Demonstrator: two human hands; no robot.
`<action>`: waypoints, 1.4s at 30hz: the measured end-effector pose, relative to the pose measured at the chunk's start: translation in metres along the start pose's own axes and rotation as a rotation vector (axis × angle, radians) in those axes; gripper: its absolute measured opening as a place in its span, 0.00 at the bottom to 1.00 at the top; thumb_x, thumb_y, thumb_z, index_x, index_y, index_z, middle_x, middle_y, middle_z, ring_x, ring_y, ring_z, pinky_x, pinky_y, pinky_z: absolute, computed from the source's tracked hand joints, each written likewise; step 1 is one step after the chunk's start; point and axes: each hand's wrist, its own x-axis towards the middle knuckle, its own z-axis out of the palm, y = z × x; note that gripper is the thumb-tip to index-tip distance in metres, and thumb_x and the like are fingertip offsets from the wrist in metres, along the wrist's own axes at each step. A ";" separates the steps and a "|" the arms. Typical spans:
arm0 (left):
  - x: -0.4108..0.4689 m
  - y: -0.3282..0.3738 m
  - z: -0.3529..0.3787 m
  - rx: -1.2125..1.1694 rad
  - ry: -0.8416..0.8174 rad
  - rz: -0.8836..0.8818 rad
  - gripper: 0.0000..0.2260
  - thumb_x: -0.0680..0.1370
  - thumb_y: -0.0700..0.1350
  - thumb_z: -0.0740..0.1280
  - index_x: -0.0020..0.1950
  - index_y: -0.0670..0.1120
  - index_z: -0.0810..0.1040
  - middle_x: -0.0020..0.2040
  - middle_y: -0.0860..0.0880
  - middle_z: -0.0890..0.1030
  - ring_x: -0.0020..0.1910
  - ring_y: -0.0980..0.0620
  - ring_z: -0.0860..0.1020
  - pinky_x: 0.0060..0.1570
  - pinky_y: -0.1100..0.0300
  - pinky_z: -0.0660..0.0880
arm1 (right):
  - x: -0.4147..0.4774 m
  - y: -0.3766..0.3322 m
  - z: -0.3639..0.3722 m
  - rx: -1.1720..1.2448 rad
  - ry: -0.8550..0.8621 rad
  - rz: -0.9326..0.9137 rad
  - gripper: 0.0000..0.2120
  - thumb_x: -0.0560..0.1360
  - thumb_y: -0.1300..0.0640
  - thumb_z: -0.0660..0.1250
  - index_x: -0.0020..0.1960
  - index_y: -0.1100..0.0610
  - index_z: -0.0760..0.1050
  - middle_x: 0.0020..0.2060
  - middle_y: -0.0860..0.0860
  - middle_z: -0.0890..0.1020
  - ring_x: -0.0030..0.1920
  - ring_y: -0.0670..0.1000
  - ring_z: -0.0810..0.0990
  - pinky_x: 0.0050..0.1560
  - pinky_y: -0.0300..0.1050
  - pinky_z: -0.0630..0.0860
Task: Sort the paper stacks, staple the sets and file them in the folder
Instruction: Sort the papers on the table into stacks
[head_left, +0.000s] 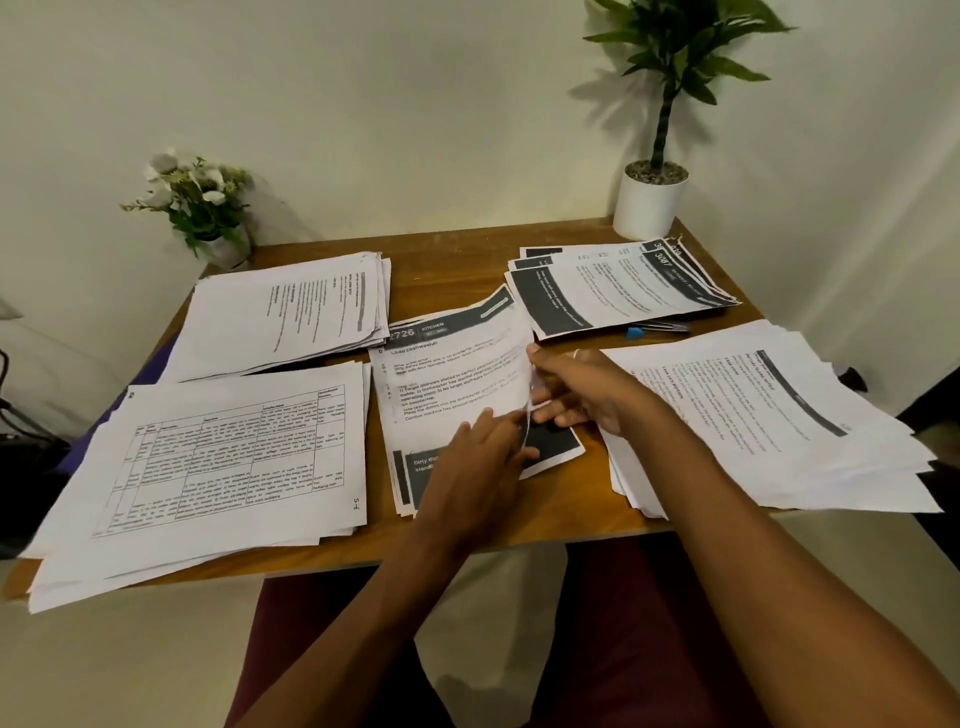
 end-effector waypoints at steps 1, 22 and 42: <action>-0.002 0.000 0.002 0.031 0.029 0.079 0.10 0.81 0.50 0.66 0.50 0.43 0.77 0.53 0.43 0.81 0.47 0.44 0.79 0.40 0.52 0.78 | 0.000 -0.002 0.001 0.015 -0.027 0.016 0.19 0.79 0.43 0.68 0.60 0.58 0.79 0.45 0.55 0.88 0.39 0.53 0.87 0.38 0.45 0.82; -0.009 -0.019 -0.001 0.038 -0.012 -0.158 0.46 0.64 0.78 0.68 0.72 0.50 0.67 0.76 0.45 0.65 0.73 0.45 0.66 0.70 0.48 0.71 | 0.007 -0.004 -0.066 0.410 0.571 -0.115 0.07 0.75 0.65 0.64 0.49 0.58 0.79 0.46 0.52 0.85 0.43 0.51 0.83 0.39 0.41 0.80; 0.007 0.000 0.011 0.351 -0.284 -0.238 0.39 0.72 0.78 0.55 0.72 0.52 0.70 0.69 0.48 0.74 0.68 0.45 0.69 0.69 0.37 0.66 | 0.018 0.010 -0.041 0.244 0.685 -0.144 0.07 0.78 0.49 0.71 0.52 0.52 0.81 0.49 0.50 0.86 0.41 0.46 0.82 0.38 0.37 0.77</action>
